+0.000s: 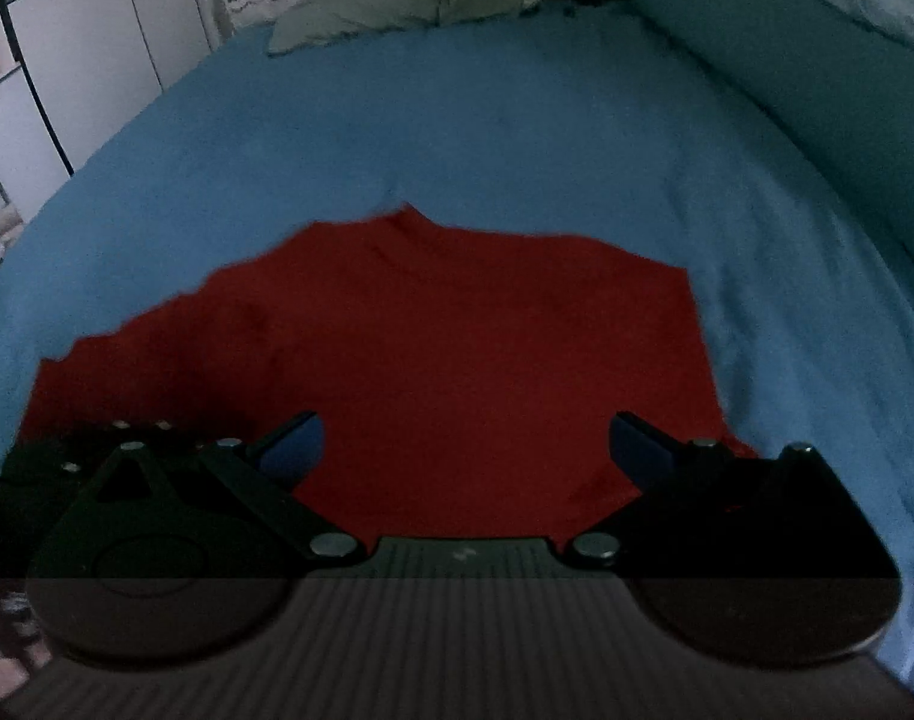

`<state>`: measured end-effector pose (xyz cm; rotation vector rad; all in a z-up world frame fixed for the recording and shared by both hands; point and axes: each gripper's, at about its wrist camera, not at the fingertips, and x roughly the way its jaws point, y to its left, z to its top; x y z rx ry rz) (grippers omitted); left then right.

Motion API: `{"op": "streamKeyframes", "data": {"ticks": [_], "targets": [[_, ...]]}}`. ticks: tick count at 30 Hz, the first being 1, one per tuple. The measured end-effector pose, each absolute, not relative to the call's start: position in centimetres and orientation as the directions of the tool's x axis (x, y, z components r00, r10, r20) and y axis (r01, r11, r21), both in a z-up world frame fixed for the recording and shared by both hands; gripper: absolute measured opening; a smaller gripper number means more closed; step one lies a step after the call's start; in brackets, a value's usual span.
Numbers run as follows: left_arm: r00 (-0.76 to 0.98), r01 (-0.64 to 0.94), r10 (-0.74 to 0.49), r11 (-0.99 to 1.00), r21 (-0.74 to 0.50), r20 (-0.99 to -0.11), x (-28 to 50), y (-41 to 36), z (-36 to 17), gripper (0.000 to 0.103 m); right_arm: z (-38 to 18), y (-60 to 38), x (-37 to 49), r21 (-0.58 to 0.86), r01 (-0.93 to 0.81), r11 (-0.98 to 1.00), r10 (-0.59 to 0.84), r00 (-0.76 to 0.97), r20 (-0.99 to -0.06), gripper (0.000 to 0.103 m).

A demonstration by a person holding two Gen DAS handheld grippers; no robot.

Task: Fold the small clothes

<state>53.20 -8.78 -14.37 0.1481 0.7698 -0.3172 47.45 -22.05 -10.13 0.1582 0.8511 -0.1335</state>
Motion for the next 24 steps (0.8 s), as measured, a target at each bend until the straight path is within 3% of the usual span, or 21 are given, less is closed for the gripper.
{"op": "streamKeyframes", "data": {"ticks": [1,2,4,8,13,19,23,24], "targets": [[0.675,0.339,-0.231,0.940,0.017,-0.701,53.1,-8.8,-14.3,0.019,-10.3,-22.4,47.4,0.092,0.175,0.980,-0.045,0.651,-0.757,0.103],[0.672,0.344,-0.231,0.939,0.020,-0.703,53.1,-8.8,-14.0,0.036,-10.5,-22.5,47.3,0.104,0.167,0.980,-0.031,0.652,-0.757,0.103],[0.678,0.341,-0.223,0.939,0.031,-0.700,52.9,-8.4,-13.5,0.056,-10.6,-22.8,47.5,0.141,0.165,0.976,-0.002,0.655,-0.756,0.103],[0.712,0.287,-0.151,0.954,0.087,-0.686,51.7,-5.2,-11.6,0.075,-10.4,-22.8,48.1,0.224,0.166,0.960,0.061,0.660,-0.749,0.103],[0.737,0.119,0.050,0.972,0.203,-0.674,50.4,1.0,-10.3,0.076,-10.8,-19.4,49.7,0.312,0.122,0.942,0.159,0.655,-0.738,0.103],[0.689,-0.064,0.191,0.977,0.204,-0.699,50.5,7.3,-11.3,0.077,-12.9,-15.0,52.2,0.278,0.135,0.951,0.120,0.667,-0.735,0.101],[0.672,-0.119,0.226,0.973,0.198,-0.705,50.7,9.1,-12.3,0.077,-15.4,-13.7,53.5,0.182,0.204,0.962,0.016,0.621,-0.783,0.074],[0.665,-0.128,0.232,0.972,0.198,-0.710,50.9,9.3,-12.7,0.077,-15.8,-13.6,53.4,0.160,0.212,0.964,-0.002,0.609,-0.793,0.071]]}}
